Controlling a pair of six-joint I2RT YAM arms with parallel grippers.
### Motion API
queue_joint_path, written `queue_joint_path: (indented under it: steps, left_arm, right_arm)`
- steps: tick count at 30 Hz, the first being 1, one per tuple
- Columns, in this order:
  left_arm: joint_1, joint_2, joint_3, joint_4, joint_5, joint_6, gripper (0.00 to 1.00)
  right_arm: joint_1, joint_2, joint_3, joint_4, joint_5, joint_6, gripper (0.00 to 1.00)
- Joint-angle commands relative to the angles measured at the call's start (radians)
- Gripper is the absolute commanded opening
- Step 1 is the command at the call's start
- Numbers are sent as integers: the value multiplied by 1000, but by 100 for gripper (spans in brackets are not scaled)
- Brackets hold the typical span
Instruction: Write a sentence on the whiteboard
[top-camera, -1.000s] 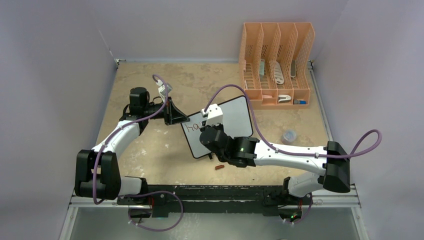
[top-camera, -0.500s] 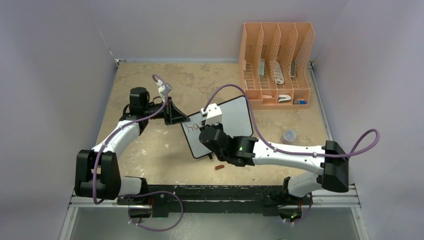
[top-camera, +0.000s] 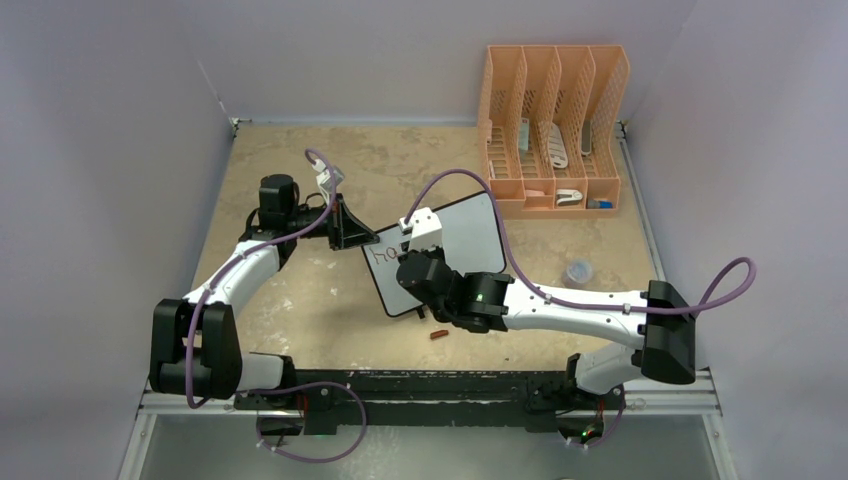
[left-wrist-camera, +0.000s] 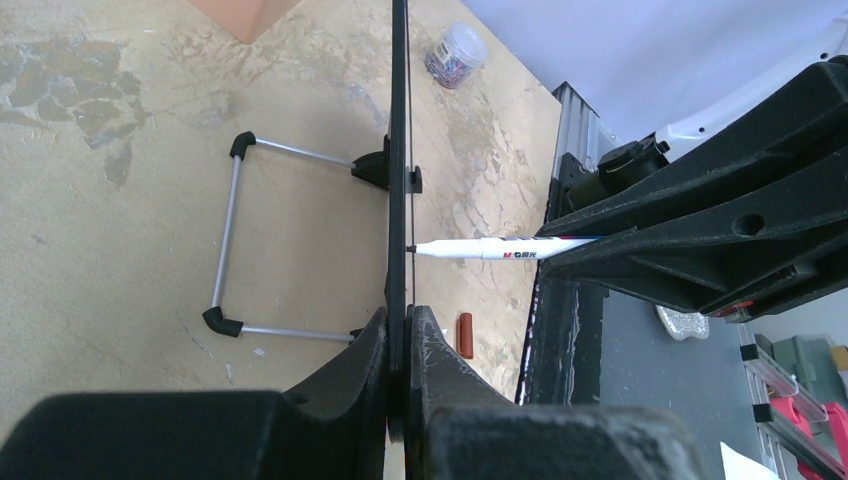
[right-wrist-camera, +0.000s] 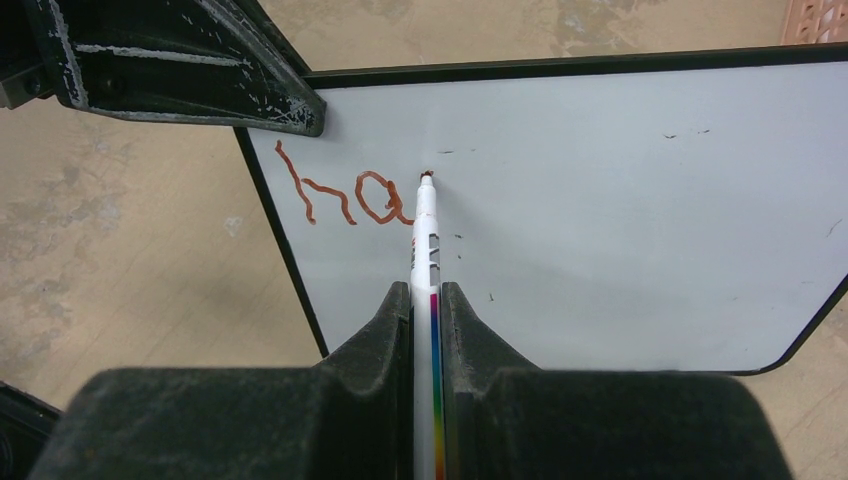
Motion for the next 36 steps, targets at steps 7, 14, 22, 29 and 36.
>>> queue_joint_path:
  steps: [7, 14, 22, 29, 36]
  left_arm:
    - [-24, 16, 9, -24, 32, 27, 0]
    - [-24, 15, 9, -24, 32, 27, 0]
    - [-24, 15, 9, -25, 29, 27, 0]
    - [-24, 16, 9, -25, 29, 27, 0]
    - [-24, 17, 9, -25, 29, 27, 0]
  right_arm:
    - [-12, 0, 9, 36, 31, 1, 0]
    - [-19, -5, -2, 9, 54, 27, 0]
    - [-22, -13, -12, -16, 72, 56, 0]
    - [-23, -20, -21, -39, 76, 80, 0]
    - [-23, -27, -31, -48, 76, 93, 0]
